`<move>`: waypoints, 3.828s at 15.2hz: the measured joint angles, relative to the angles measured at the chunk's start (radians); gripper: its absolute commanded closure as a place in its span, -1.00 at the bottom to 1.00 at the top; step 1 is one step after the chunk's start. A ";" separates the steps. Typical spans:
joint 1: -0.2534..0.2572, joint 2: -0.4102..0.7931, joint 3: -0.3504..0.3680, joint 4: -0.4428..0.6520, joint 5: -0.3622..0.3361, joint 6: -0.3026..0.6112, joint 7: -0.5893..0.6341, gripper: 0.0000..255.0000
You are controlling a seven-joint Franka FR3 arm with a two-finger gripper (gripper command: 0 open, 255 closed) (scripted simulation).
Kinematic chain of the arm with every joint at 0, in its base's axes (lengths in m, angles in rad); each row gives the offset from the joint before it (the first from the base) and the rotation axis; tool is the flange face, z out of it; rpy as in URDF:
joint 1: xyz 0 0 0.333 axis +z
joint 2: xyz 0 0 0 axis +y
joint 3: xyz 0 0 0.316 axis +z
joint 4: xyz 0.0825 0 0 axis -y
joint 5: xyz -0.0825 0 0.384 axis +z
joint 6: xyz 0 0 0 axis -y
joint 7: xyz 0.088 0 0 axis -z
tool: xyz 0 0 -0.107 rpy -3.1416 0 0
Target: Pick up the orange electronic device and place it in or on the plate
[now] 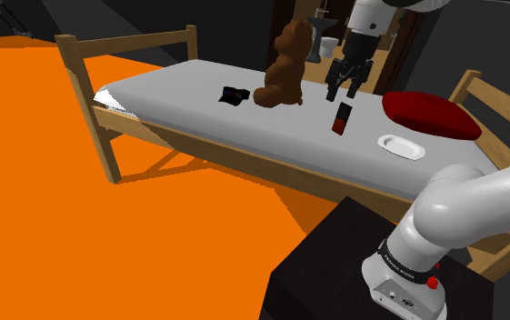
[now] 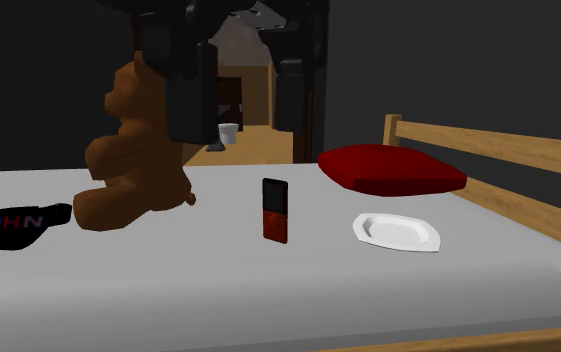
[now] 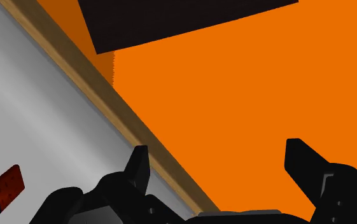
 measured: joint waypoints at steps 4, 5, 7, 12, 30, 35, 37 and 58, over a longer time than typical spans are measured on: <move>-0.030 0.089 -0.064 0.023 -0.034 0.067 -0.045 -1.00; -0.037 0.113 -0.080 0.028 -0.041 0.086 -0.056 -1.00; -0.048 0.162 -0.108 0.042 -0.050 0.122 -0.073 -1.00; -0.076 0.299 -0.188 0.109 -0.063 0.195 -0.133 -1.00; -0.213 0.896 -0.407 0.572 0.125 0.292 -0.381 -1.00; -0.298 1.077 -0.421 0.751 0.212 0.270 -0.438 -1.00; -0.309 1.097 -0.420 0.757 0.222 0.282 -0.446 -1.00; -0.309 1.117 -0.415 0.700 0.236 0.358 -0.456 1.00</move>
